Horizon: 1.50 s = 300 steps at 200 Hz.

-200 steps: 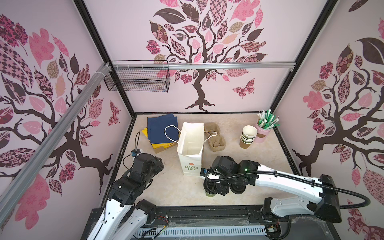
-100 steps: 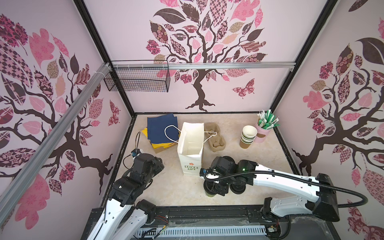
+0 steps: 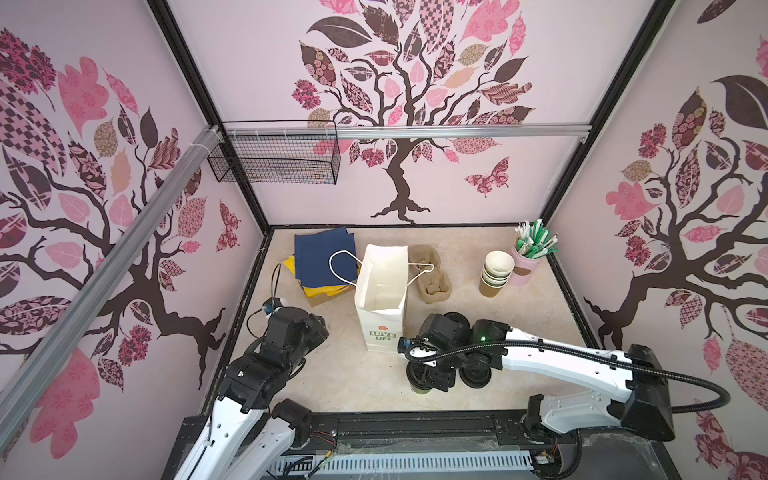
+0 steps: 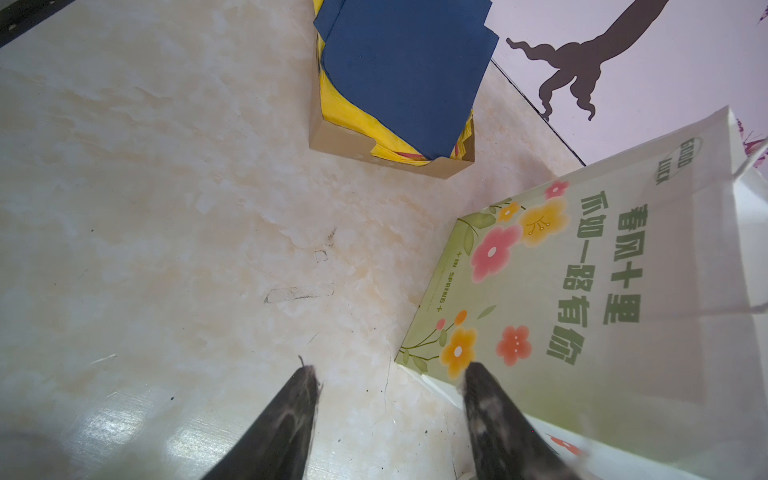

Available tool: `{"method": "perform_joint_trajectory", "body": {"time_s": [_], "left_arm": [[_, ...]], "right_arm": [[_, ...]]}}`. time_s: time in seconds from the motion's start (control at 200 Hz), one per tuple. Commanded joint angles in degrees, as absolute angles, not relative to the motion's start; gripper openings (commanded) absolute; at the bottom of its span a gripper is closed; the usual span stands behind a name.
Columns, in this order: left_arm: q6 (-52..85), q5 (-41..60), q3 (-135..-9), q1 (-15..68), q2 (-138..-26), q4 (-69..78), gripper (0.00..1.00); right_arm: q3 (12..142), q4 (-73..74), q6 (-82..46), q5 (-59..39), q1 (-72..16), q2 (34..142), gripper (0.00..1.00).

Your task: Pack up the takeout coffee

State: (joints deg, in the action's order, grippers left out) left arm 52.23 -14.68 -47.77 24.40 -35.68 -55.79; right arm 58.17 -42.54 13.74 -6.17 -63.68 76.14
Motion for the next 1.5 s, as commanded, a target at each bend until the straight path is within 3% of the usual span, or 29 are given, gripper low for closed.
{"method": "perform_joint_trajectory", "body": {"time_s": [0.0, 0.285, 0.72, 1.155, 1.29, 1.385, 1.495], "left_arm": [[51.0, -14.0, -46.1, 24.2, -35.7, -55.4, 0.6], [50.0, -12.1, -45.8, 24.2, -34.9, -55.3, 0.61], [49.3, -10.4, -45.5, 24.3, -35.7, -53.7, 0.61], [48.9, -9.0, -45.4, 24.3, -36.7, -53.0, 0.61], [48.7, -9.3, -45.5, 24.3, -36.6, -53.1, 0.61], [49.0, -9.3, -45.0, 24.2, -36.4, -52.8, 0.61], [49.4, -8.8, -44.5, 24.2, -36.7, -51.8, 0.61]], "right_arm": [[56.6, -44.7, 13.9, -6.5, -64.0, 78.4, 0.72], [56.3, -44.8, 14.0, -6.9, -64.0, 79.6, 0.71], [58.1, -43.2, 10.7, -6.7, -64.0, 73.9, 0.82], [61.5, -43.4, 8.1, -7.1, -64.0, 71.7, 0.87], [62.9, -43.4, -1.4, -3.8, -64.0, 67.4, 0.83], [62.1, -45.0, -16.0, 3.1, -64.0, 64.3, 0.7], [59.9, -47.2, -29.9, 2.1, -64.0, 62.3, 0.65]]}}
